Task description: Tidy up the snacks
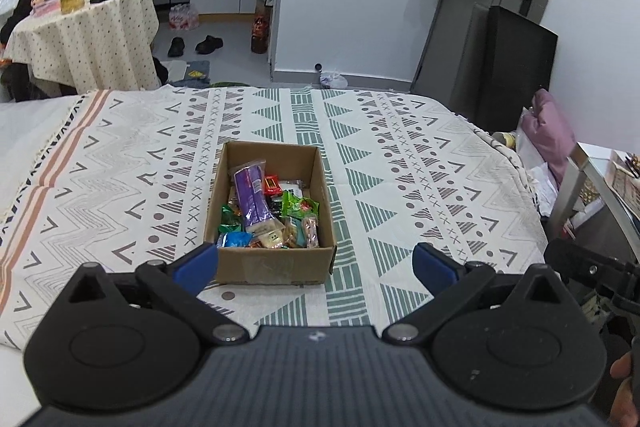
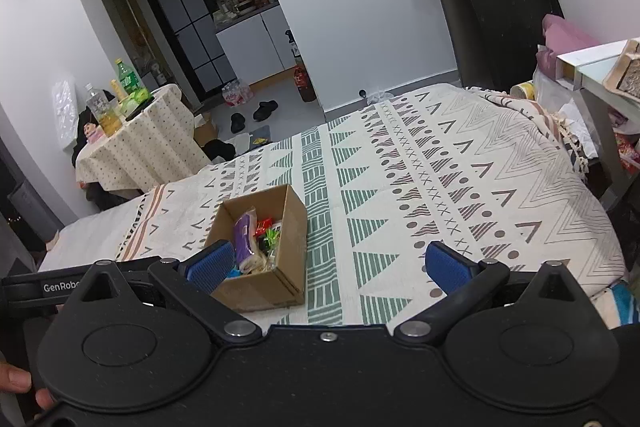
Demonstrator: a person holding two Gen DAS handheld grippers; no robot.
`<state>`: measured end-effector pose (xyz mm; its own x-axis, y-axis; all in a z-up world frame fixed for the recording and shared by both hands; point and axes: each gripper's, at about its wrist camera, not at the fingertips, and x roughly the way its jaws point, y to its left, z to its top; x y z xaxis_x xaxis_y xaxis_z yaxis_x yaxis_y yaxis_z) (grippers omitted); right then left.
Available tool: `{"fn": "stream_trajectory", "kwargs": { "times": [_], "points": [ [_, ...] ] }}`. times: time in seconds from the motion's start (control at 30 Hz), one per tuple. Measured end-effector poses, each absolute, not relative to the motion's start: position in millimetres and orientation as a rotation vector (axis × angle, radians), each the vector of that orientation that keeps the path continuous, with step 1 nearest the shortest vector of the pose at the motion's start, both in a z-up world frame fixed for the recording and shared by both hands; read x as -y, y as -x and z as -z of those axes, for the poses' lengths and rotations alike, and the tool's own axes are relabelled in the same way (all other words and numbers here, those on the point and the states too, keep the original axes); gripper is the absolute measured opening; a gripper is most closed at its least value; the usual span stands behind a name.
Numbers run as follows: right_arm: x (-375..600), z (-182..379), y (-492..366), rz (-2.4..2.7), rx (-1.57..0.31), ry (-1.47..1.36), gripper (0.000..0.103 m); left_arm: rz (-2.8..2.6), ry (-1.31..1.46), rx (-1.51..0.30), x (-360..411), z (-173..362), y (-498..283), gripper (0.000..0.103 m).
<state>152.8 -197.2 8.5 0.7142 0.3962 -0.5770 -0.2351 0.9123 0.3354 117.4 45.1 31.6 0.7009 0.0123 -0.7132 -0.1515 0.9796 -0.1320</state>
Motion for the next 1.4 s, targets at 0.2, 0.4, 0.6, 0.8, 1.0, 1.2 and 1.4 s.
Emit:
{"fn": "stream_trajectory", "kwargs": {
  "times": [0.2, 0.4, 0.6, 0.8, 1.0, 1.2, 1.4],
  "points": [
    [196.0, -15.9, -136.0, -0.365, -0.685, -0.209, 0.103, -0.089, 0.165, -0.776, -45.9, -37.8, -98.2, 0.103],
    [189.3, -21.2, -117.8, -0.4, -0.698, -0.157, 0.103, -0.082, 0.133, -0.756, -47.9, -44.8, -81.2, 0.103],
    [184.0, -25.1, -106.7, -0.414, -0.702, -0.142, 0.103, -0.06, 0.112, -0.741, -49.1, -49.5, -70.8, 0.103],
    [178.7, -25.1, -102.7, -0.402, -0.694, -0.115, 0.103, -0.05, 0.102, -0.741, -49.8, -47.2, -66.2, 0.103],
    [176.5, -21.2, -104.0, -0.404, -0.702, -0.11, 0.103, -0.056, 0.083, -0.749, -53.0, -42.9, -64.0, 0.103],
    [175.4, -20.2, -104.2, -0.402, -0.705, -0.113, 0.103, -0.056, 0.067, -0.745, -55.2, -43.2, -63.7, 0.103],
    [175.9, -19.5, -104.7, -0.405, -0.706, -0.123, 0.103, -0.065, 0.075, -0.743, -57.6, -43.3, -64.0, 0.103]
  ]
}}
